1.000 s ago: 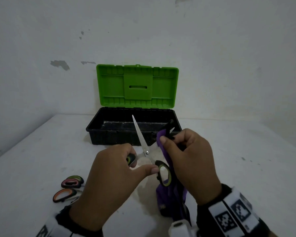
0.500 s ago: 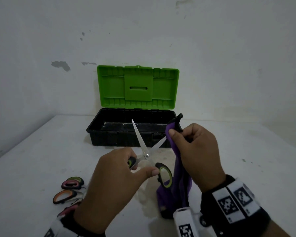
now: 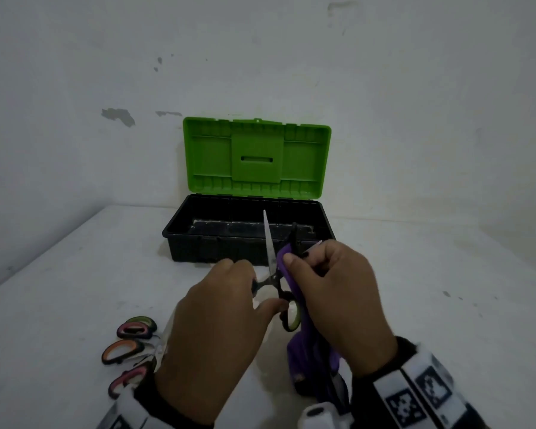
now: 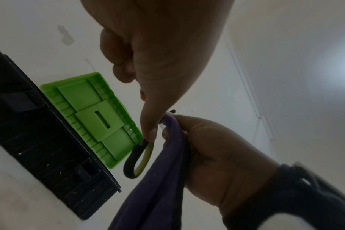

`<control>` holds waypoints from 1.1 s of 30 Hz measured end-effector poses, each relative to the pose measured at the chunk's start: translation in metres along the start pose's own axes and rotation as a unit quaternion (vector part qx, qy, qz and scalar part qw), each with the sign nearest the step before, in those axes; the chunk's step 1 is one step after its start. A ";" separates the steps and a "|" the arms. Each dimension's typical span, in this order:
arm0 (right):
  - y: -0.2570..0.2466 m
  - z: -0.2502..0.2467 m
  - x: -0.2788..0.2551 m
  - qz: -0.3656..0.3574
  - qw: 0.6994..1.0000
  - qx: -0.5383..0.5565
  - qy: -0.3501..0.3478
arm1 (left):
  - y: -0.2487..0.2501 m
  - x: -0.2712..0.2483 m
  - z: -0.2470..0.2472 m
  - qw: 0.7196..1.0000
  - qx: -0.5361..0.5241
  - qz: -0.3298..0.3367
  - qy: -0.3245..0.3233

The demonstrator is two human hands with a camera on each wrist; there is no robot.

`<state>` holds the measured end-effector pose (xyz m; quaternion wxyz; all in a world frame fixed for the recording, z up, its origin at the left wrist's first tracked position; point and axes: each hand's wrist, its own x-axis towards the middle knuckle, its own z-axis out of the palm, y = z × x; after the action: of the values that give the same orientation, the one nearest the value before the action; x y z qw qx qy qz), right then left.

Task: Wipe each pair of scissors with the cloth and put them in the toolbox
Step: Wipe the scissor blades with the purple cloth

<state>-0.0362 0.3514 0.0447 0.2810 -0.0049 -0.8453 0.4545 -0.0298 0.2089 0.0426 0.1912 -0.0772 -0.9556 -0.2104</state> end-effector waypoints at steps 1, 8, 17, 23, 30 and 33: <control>0.000 0.003 -0.002 -0.001 1.000 -0.004 -0.002 | 0.001 0.000 0.000 1.000 0.008 0.001 0.005; 0.005 0.003 0.005 -0.004 0.999 -0.031 0.015 | -0.007 0.000 0.012 0.998 0.014 0.040 0.046; 0.007 -0.004 0.011 0.007 0.999 -0.017 0.028 | -0.009 0.000 0.010 0.996 -0.013 0.078 0.039; 0.018 -0.013 0.020 0.020 0.999 -0.027 0.043 | -0.011 -0.003 0.007 0.995 -0.018 0.095 0.033; 0.034 -0.030 0.031 0.038 0.994 0.013 0.106 | -0.016 0.005 0.006 0.998 -0.068 0.011 -0.002; 0.025 -0.034 0.019 0.021 0.993 0.079 0.085 | -0.015 0.008 -0.001 0.989 -0.143 -0.031 -0.023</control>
<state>-0.0426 0.3969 0.0488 0.3417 -0.0393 -0.7792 0.5239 -0.0404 0.1959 0.0413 0.1490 -0.0788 -0.9218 -0.3492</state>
